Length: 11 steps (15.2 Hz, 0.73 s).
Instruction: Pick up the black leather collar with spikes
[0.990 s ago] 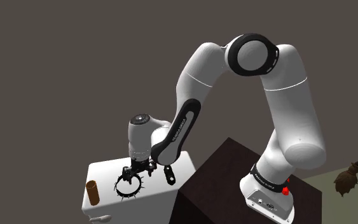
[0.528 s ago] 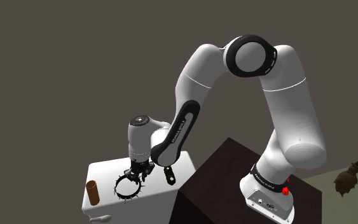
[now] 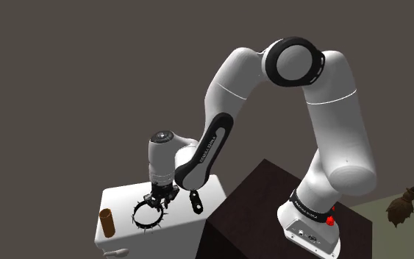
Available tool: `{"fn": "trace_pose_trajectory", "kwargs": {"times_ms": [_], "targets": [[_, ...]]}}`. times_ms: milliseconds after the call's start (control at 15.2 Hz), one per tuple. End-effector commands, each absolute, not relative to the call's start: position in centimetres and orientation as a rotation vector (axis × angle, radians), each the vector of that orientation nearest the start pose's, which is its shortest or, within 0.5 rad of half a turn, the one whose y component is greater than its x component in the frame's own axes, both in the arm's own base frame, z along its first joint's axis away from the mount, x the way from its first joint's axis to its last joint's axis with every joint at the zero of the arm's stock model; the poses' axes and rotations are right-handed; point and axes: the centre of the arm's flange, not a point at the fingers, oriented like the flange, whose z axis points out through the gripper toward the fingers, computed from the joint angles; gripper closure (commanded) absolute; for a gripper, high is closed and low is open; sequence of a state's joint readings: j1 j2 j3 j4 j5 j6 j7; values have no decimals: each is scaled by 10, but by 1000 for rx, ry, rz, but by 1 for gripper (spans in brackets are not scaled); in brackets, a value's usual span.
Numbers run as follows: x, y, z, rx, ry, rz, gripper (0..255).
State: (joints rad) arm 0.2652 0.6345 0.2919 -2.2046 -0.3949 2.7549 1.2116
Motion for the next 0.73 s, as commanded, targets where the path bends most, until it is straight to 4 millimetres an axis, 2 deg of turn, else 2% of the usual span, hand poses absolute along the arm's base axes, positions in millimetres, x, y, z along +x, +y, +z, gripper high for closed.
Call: {"fn": "trace_pose_trajectory", "kwargs": {"times_ms": [0,660], "targets": [[435,304,109,-3099,523,70,255],[435,304,162,-3099,523,70,255]]}}
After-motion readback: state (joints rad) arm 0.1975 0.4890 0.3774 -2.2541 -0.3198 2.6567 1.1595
